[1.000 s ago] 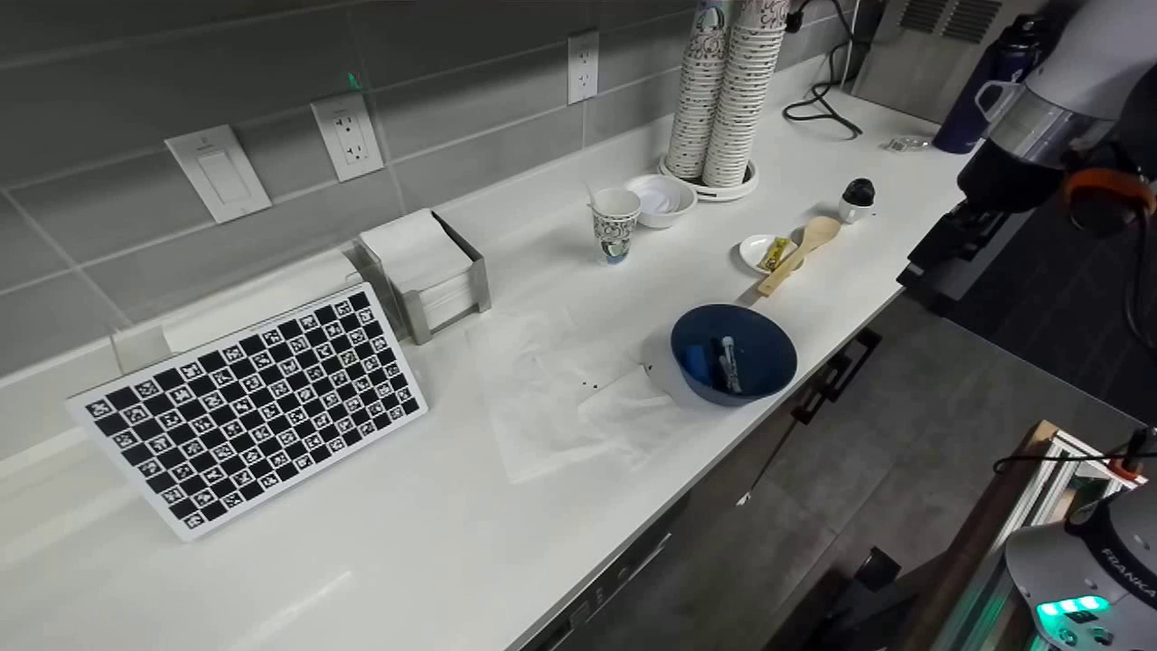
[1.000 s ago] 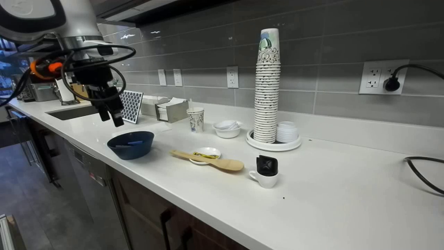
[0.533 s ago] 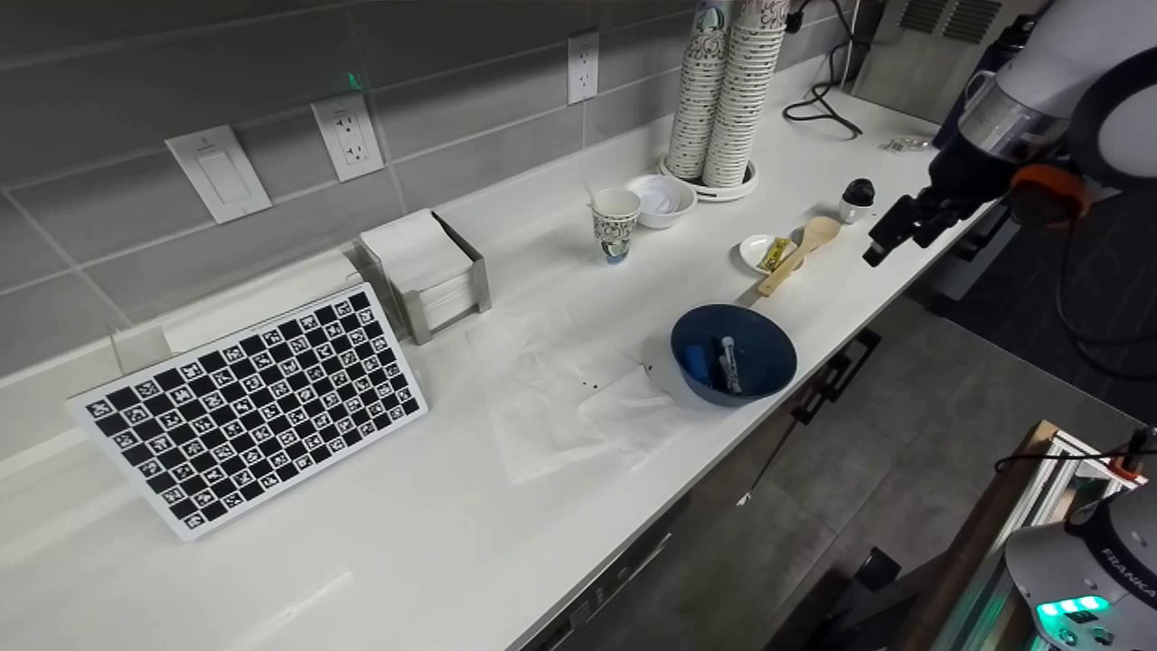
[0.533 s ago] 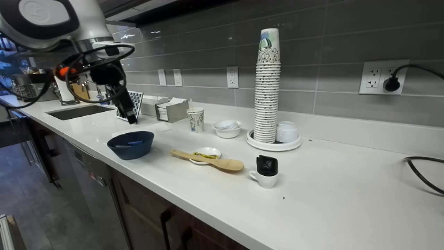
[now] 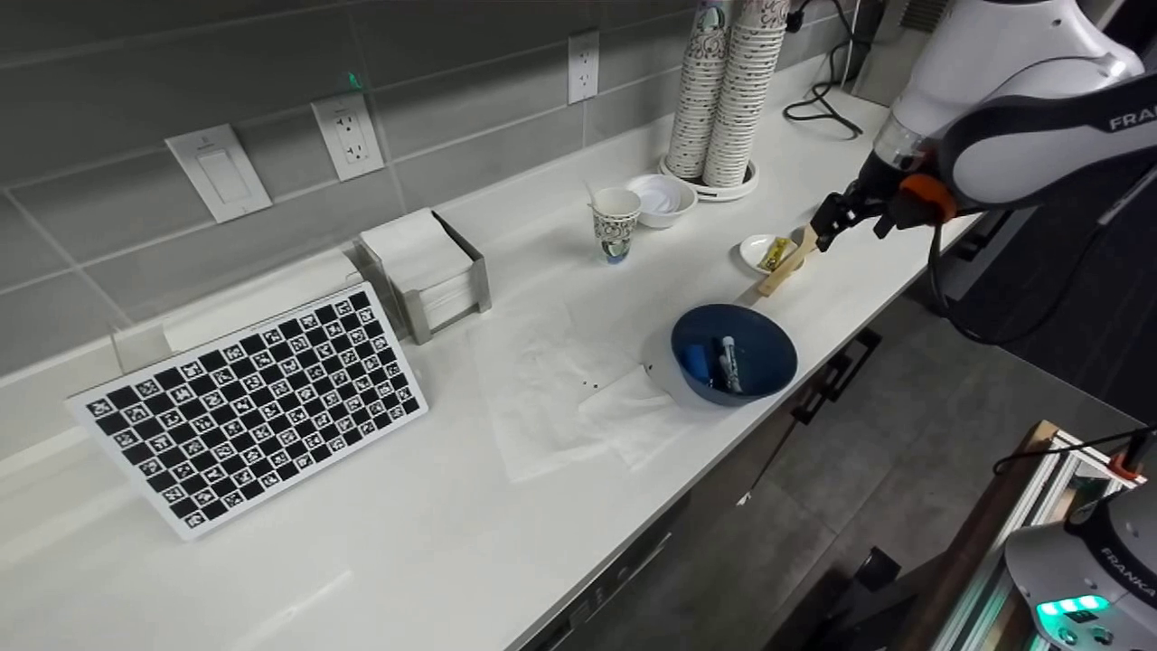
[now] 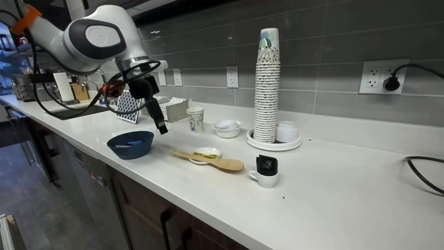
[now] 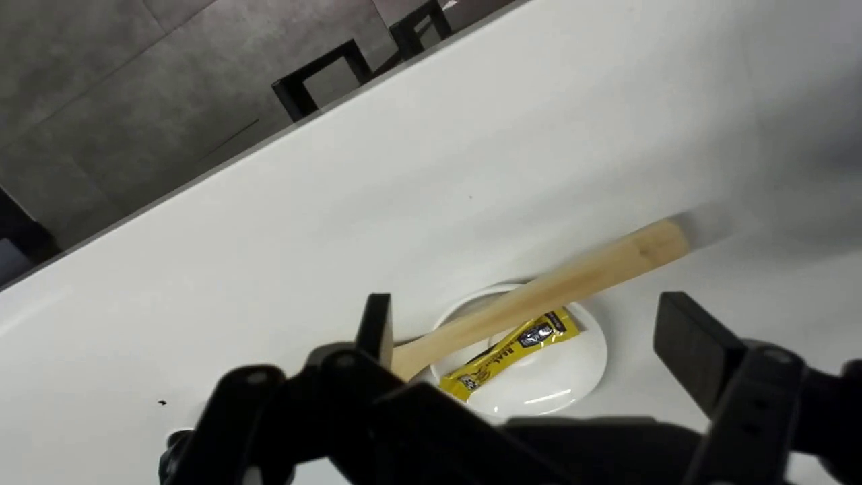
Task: Pick up the brown sachets, then place them in the cup
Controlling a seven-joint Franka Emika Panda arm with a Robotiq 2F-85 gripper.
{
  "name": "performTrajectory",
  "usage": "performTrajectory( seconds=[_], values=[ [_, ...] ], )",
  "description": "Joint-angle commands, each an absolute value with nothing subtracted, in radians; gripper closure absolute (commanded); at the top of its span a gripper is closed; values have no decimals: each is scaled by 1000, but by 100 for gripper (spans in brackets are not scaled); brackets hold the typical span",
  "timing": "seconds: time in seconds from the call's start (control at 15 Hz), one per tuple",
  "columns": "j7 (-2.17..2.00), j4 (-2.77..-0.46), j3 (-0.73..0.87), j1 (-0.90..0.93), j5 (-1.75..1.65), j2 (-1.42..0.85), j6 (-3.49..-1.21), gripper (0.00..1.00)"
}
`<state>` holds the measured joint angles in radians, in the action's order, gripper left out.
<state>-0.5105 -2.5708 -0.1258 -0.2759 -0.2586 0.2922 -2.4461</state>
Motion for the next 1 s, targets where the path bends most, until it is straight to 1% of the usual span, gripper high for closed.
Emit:
performTrajectory(
  seconds=[0.0, 0.13, 0.33, 0.47, 0.87, 0.93],
  values=[
    [-518, -2571, -96, -244, -270, 301, -2442, 0],
    [-563, -2569, -111, -248, -274, 306, -2430, 0],
    [-763, -2524, -134, -276, -306, 216, -2447, 0],
    [-857, -2476, -118, -271, -310, 138, -2461, 0],
    [-827, -2289, 8, -204, -217, -127, -2541, 0],
    [-805, -2250, 27, -192, -198, -170, -2521, 0]
  ],
)
